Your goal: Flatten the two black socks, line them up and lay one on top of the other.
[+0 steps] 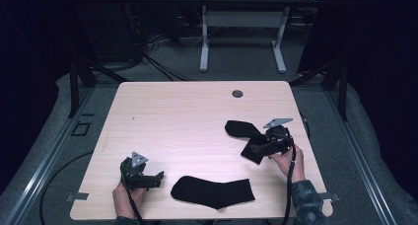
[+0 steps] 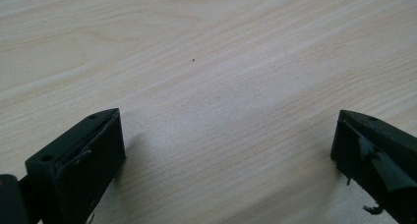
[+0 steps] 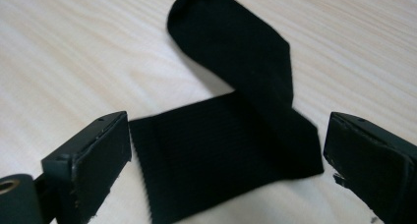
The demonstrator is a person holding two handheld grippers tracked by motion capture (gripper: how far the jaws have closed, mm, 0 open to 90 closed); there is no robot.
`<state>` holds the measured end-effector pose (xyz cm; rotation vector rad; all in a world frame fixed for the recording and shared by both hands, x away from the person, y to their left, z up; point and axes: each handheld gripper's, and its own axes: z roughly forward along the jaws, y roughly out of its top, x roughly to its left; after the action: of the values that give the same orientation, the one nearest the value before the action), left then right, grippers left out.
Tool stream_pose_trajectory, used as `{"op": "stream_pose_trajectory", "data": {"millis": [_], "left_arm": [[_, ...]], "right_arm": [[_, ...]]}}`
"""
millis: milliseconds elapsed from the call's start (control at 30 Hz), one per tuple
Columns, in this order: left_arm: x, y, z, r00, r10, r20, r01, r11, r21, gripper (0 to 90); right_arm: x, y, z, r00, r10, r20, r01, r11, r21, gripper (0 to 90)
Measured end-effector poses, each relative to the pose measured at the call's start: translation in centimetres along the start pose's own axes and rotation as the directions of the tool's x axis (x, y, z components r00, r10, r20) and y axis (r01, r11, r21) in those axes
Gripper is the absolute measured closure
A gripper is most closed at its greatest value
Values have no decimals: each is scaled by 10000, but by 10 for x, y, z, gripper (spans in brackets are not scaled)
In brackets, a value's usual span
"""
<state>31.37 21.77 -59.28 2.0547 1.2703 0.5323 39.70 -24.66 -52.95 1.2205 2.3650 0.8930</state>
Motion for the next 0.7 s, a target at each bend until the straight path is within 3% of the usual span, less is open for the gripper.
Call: {"op": "stream_pose_trajectory", "data": {"millis": [33, 67, 233, 333, 367, 467, 500, 700], "left_arm": [[0, 0, 0, 10000, 16, 20, -16, 10000, -2, 0], [0, 0, 0, 10000, 5, 48, -5, 10000, -13, 0], [0, 0, 1, 10000, 28, 50, -28, 10000, -18, 0], [0, 0, 1, 10000, 33, 57, -33, 10000, -29, 0], [0, 0, 1, 10000, 33, 73, -33, 10000, -27, 0], [0, 0, 1, 10000, 32, 58, -32, 10000, -30, 0], [0, 0, 1, 10000, 38, 63, -38, 10000, -29, 0], [0, 0, 1, 10000, 38, 65, -38, 10000, -29, 0]], "right_arm": [[-4, 2, 4, 10000, 48, -52, -48, 10000, -11, 61], [-9, 6, 12, 10000, 59, 2, -58, 9998, -167, 135], [-15, 11, 28, 9997, 35, -235, -35, 10000, 2, 190], [-12, 13, 40, 9992, -301, -266, 313, 9985, 456, 210], [-10, 13, 47, 9985, -501, -215, 519, 9940, 958, 224], [-10, 11, 53, 9983, -543, -208, 562, 9927, 1063, 256], [-11, 10, 56, 9988, -440, -200, 463, 9903, 1313, 263], [-12, 8, 56, 9994, -224, -246, 254, 9917, 1264, 321]]}}
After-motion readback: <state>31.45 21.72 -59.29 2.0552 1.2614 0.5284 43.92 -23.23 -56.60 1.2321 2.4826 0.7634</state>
